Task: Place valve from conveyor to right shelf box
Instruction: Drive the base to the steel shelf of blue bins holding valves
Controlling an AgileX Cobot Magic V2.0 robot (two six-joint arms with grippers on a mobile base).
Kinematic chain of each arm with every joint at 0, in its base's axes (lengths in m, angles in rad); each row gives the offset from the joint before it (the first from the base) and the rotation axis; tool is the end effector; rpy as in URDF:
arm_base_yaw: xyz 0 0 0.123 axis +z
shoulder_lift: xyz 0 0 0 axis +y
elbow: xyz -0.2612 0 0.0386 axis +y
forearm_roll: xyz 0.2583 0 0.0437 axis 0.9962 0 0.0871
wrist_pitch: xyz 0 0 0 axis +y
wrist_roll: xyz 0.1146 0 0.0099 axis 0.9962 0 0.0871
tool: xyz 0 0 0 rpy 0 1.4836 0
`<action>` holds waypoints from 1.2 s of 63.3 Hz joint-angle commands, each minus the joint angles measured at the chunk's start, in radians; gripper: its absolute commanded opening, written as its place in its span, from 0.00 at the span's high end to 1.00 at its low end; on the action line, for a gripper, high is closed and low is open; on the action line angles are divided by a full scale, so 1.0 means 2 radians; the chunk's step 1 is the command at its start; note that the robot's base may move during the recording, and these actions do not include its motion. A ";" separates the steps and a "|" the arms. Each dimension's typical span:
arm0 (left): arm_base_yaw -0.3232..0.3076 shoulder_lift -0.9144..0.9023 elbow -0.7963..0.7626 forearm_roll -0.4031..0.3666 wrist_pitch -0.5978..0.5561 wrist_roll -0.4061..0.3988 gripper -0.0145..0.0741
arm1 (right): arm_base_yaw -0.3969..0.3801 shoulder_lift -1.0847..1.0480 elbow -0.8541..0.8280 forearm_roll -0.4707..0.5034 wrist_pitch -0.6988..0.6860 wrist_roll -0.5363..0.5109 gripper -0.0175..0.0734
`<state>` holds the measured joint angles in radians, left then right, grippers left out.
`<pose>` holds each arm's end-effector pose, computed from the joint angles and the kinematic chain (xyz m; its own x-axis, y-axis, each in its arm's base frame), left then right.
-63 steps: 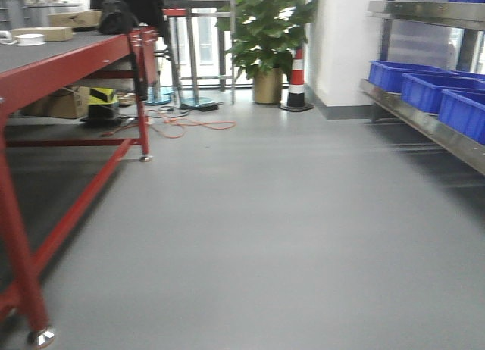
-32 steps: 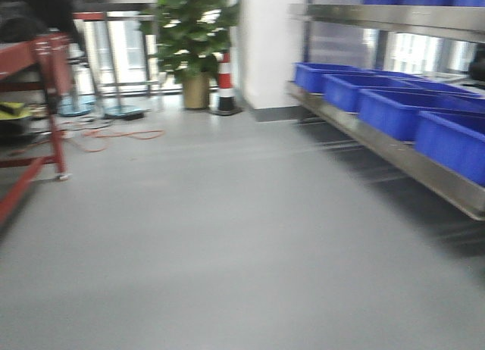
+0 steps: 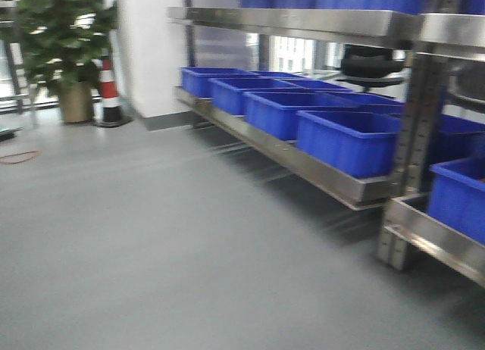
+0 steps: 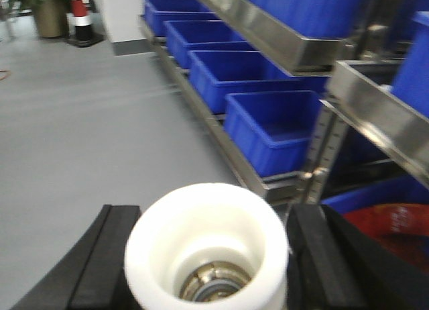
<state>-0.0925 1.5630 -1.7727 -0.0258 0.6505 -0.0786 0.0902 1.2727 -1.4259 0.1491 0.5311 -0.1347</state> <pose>0.3861 -0.0376 0.4411 -0.3535 -0.0666 -0.9330 0.0723 0.9925 -0.0982 0.3167 0.0374 0.4342 -0.2799 -0.0312 -0.9595 -0.1634 0.9864 0.0156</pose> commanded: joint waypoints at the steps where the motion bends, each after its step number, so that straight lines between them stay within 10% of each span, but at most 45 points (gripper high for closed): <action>1: 0.000 -0.006 -0.008 -0.003 -0.025 0.000 0.96 | -0.001 -0.008 -0.007 -0.002 -0.041 -0.003 0.99; 76: 0.000 -0.006 -0.008 -0.003 -0.025 0.000 0.96 | -0.001 -0.008 -0.007 -0.002 -0.042 -0.003 0.99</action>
<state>-0.0925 1.5630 -1.7727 -0.0258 0.6505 -0.0786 0.0902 1.2727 -1.4259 0.1491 0.5311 -0.1347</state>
